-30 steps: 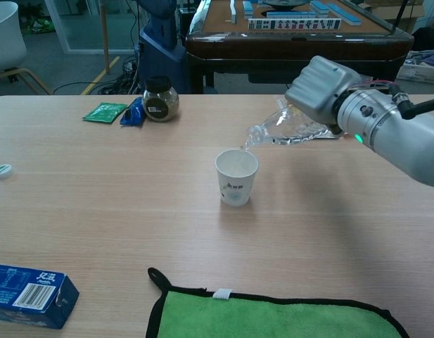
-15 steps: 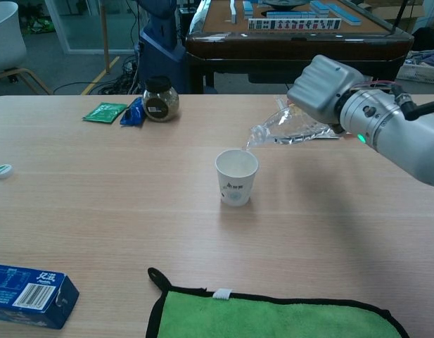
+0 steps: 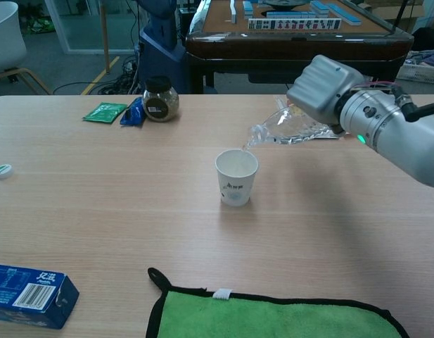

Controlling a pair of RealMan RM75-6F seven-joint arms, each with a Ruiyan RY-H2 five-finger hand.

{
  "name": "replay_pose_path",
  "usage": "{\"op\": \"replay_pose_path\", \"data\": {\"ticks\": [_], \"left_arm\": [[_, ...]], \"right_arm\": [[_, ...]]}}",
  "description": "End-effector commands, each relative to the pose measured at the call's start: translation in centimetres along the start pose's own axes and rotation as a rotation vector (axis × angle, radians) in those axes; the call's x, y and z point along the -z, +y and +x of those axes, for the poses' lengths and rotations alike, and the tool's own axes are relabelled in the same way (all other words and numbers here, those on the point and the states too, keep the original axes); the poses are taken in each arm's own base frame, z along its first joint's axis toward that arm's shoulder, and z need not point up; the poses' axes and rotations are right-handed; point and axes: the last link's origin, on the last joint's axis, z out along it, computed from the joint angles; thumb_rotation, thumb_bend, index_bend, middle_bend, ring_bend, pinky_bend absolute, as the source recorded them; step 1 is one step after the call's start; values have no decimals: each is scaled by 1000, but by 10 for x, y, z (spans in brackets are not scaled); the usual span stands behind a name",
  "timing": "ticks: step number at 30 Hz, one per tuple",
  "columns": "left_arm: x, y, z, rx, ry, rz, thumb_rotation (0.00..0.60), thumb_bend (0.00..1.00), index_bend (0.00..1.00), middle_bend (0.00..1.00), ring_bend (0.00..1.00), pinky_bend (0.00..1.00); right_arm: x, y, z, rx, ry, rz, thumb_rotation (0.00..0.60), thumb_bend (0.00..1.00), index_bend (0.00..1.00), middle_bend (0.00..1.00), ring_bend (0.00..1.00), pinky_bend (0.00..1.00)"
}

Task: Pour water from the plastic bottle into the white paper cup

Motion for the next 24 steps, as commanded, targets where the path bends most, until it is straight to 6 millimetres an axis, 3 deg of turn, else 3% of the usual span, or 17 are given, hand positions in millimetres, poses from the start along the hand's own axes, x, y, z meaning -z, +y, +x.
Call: {"op": "replay_pose_path", "data": {"ticks": [1, 14, 24], "left_arm": [[0, 0, 0, 0, -1, 1, 600, 112, 384, 164, 227, 558], [0, -1, -1, 2, -6, 4, 600, 113, 385, 164, 227, 558], [-1, 1, -6, -5, -20, -6, 600, 112, 387, 164, 227, 558]], "right_arm": [[0, 0, -1, -60, -18, 4, 600, 255, 634, 656, 545, 549], [6, 9, -16, -421, -48, 14, 600, 255, 634, 654, 545, 549], [25, 30, -55, -741, 2, 6, 600, 237, 634, 650, 544, 549]]}}
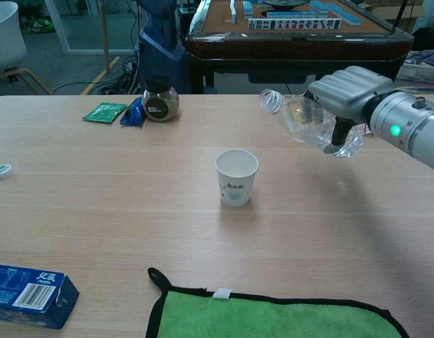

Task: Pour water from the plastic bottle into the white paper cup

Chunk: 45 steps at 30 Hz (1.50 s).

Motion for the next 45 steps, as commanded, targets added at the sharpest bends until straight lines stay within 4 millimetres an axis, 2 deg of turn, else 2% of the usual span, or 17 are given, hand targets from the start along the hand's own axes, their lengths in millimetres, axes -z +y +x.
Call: {"op": "replay_pose_path", "data": {"ticks": [1, 7, 16, 23, 27, 38, 42, 45], "left_arm": [[0, 0, -1, -4, -5, 0, 600, 112, 387, 165, 227, 558], [-1, -1, -4, -10, -11, 8, 600, 112, 387, 165, 227, 558], [-2, -1, -7, -19, -19, 8, 600, 113, 387, 165, 227, 558], [-2, -1, -8, -20, -26, 8, 600, 113, 387, 165, 227, 558], [-2, -1, -8, -22, -25, 8, 600, 113, 387, 165, 227, 558], [-1, 0, -10, -26, -33, 3, 600, 112, 387, 165, 227, 558], [-1, 0, -11, -26, -34, 4, 600, 112, 387, 165, 227, 558], [-1, 0, -11, -26, -35, 4, 600, 112, 387, 165, 227, 558]], "right_arm": [[12, 28, -15, -149, 35, 11, 600, 236, 634, 650, 545, 549], [23, 48, -33, -357, 83, 24, 600, 217, 634, 643, 542, 549], [33, 65, -62, -704, 119, 22, 600, 210, 634, 619, 514, 549], [34, 70, -82, -790, 120, 11, 600, 209, 634, 591, 501, 549], [33, 71, -89, -811, 115, 16, 600, 169, 626, 522, 454, 550], [32, 73, -97, -956, 75, 18, 600, 9, 405, 349, 303, 549], [32, 77, -99, -967, 58, 16, 600, 0, 346, 307, 261, 548], [32, 81, -100, -964, 43, 10, 600, 0, 279, 267, 227, 503]]}}
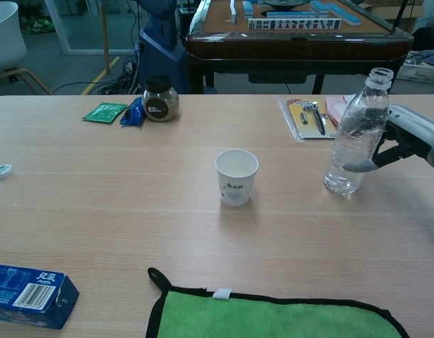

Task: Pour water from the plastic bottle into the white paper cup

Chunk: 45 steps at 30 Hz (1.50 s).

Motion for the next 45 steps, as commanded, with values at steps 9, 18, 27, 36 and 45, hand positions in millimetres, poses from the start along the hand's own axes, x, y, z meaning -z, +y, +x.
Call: {"op": "replay_pose_path", "data": {"ticks": [9, 18, 27, 36, 45], "left_arm": [[0, 0, -1, -1, -3, 1, 600, 112, 387, 165, 227, 558], [0, 1, -1, -5, -2, -2, 600, 112, 387, 165, 227, 558], [2, 4, 2, -3, 12, -11, 600, 112, 387, 165, 227, 558], [1, 8, 3, 4, 44, -54, 600, 113, 395, 172, 227, 558], [-1, 11, 9, 63, 164, -118, 600, 112, 395, 192, 230, 558]], "right_arm": [[4, 1, 18, 88, -10, -1, 600, 0, 132, 152, 137, 323], [24, -6, 48, 263, -3, -7, 600, 0, 76, 95, 86, 291], [70, -13, 84, 398, 6, -57, 600, 0, 76, 96, 86, 289], [136, 0, 115, 472, 83, -97, 600, 0, 76, 119, 86, 289], [173, 3, 115, 470, 118, -97, 600, 0, 76, 135, 86, 289]]}}
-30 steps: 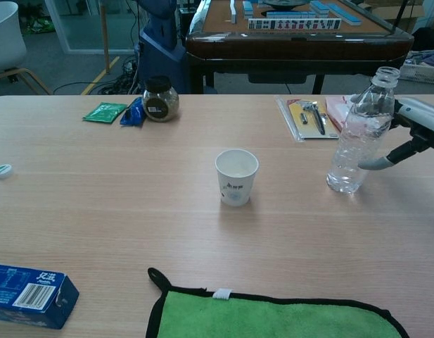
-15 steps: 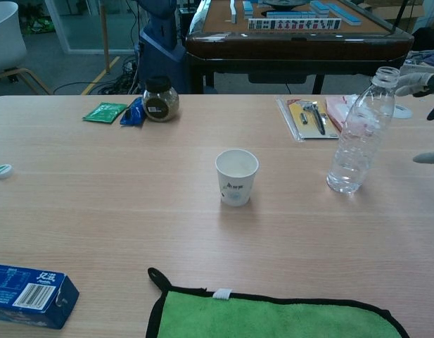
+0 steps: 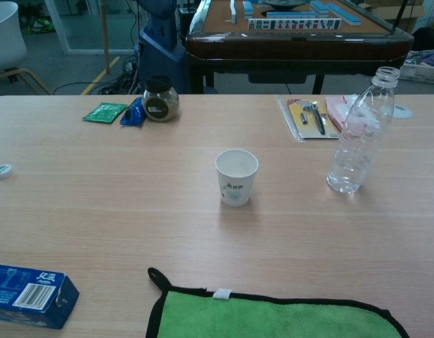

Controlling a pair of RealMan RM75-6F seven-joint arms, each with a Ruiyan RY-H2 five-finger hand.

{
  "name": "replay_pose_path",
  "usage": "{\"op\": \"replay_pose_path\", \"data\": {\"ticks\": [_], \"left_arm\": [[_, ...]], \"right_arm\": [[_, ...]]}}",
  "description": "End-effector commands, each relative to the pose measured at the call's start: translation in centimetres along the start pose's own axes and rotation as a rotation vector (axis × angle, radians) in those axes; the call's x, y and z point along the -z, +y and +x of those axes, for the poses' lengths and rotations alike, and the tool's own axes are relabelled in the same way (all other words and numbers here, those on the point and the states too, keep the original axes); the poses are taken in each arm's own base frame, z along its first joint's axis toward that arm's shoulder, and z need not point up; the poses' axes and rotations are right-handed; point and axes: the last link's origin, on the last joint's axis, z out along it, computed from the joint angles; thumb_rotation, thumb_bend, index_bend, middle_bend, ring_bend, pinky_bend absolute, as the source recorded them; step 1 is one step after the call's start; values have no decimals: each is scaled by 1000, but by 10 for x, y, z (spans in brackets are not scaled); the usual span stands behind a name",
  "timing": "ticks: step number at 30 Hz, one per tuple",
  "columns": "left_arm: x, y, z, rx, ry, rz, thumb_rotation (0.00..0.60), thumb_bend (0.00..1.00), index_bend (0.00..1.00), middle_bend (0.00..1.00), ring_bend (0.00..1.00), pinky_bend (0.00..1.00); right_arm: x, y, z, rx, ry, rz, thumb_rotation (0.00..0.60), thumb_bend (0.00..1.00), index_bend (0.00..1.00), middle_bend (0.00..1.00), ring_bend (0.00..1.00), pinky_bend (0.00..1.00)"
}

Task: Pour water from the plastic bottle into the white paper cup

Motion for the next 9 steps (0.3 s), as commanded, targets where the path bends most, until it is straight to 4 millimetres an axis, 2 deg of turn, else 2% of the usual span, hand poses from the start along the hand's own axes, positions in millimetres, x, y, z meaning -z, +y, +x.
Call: {"op": "replay_pose_path", "data": {"ticks": [1, 9], "left_arm": [[0, 1, 2, 27, 51, -21, 600, 112, 394, 199, 234, 558], [-1, 1, 3, 56, 62, -24, 600, 112, 395, 210, 245, 558]], "right_arm": [[11, 3, 0, -16, 9, -5, 600, 0, 77, 138, 86, 289], [17, 2, 11, 13, 35, -1, 600, 0, 81, 154, 86, 289]]}}
